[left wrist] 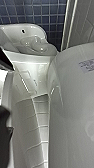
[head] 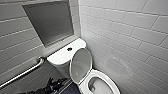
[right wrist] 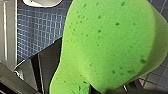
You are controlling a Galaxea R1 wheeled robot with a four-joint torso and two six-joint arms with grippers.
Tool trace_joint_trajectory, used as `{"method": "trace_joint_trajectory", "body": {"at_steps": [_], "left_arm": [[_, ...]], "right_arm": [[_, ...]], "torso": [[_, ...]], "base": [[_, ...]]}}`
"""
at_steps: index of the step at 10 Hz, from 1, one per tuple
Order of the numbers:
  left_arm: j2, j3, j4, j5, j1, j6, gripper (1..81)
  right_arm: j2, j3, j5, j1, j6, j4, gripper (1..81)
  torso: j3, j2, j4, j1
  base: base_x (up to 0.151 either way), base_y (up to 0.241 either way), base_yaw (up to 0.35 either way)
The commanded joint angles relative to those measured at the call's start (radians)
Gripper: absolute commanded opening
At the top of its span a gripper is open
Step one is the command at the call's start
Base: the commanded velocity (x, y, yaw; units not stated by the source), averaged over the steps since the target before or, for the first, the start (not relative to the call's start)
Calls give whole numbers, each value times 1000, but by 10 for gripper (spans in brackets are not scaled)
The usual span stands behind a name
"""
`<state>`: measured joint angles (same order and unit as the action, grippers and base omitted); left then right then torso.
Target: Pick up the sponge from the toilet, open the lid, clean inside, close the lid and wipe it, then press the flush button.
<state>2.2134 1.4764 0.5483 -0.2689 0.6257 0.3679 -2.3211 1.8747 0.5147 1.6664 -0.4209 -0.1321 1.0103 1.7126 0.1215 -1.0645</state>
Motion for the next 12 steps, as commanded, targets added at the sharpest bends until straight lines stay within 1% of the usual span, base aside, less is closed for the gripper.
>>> {"method": "trace_joint_trajectory", "body": {"at_steps": [1,4,6,7,10,12], "left_arm": [[-30,-10,2,33,-142,-1,811],[2,-11,7,43,-180,2,811],[39,-14,-5,50,-174,2,811],[46,-14,-10,81,-165,0,811],[49,-56,-13,117,-159,-7,811],[51,-65,-16,123,-151,-9,811]], "right_arm": [[46,-10,-44,11,-3,-27,10],[44,-10,-42,11,-4,-29,10],[44,-10,-42,10,-4,-29,10],[43,-13,-42,7,-4,-29,10],[41,-19,-42,-3,-3,-29,10],[46,-23,-44,-3,-1,-29,10]], "torso": [[0,0,0,0],[0,0,0,0],[0,0,0,0],[0,0,0,0],[0,0,0,0],[0,0,0,0]], "base": [[0,0,0],[0,0,0],[0,0,0],[0,0,0],[0,0,0],[0,0,0]]}}
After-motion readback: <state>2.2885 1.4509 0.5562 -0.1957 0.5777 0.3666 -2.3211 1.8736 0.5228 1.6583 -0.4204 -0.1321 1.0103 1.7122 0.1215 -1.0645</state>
